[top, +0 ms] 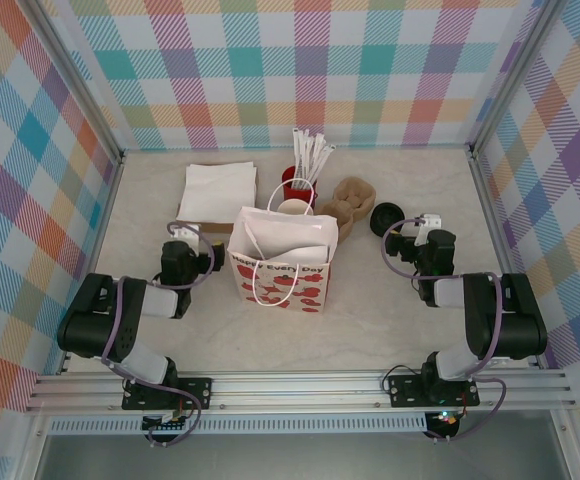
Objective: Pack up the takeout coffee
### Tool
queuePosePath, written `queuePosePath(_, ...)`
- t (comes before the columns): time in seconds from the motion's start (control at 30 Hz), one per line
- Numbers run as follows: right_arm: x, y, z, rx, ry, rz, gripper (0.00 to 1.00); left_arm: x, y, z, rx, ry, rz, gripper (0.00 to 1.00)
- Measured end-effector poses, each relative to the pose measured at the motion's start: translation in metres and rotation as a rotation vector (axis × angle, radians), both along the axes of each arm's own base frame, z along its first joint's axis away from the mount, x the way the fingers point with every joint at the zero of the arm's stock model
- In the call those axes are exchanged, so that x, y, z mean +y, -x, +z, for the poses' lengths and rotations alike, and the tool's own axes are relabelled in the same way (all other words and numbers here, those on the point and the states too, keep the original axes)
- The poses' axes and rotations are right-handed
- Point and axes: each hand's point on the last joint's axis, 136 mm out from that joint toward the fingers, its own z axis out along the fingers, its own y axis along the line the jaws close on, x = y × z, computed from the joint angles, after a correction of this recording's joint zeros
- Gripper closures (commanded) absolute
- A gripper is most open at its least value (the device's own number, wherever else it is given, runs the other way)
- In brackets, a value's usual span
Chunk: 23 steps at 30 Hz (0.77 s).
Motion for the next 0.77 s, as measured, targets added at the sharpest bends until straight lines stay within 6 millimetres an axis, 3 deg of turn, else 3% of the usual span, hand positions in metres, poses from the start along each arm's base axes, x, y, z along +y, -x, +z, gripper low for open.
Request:
queuePosePath(0.17, 0.0, 0.0, 0.0, 0.0, 0.001, 0.0, 0.0, 0.019, -0.015, 0.014, -0.033, 0.037, 0.059, 0.0)
queuePosePath(0.77, 0.0, 0.0, 0.0, 0.0, 0.001, 0.0, 0.0, 0.018, -0.012, 0.008, -0.008, 0.044, 0.058, 0.0)
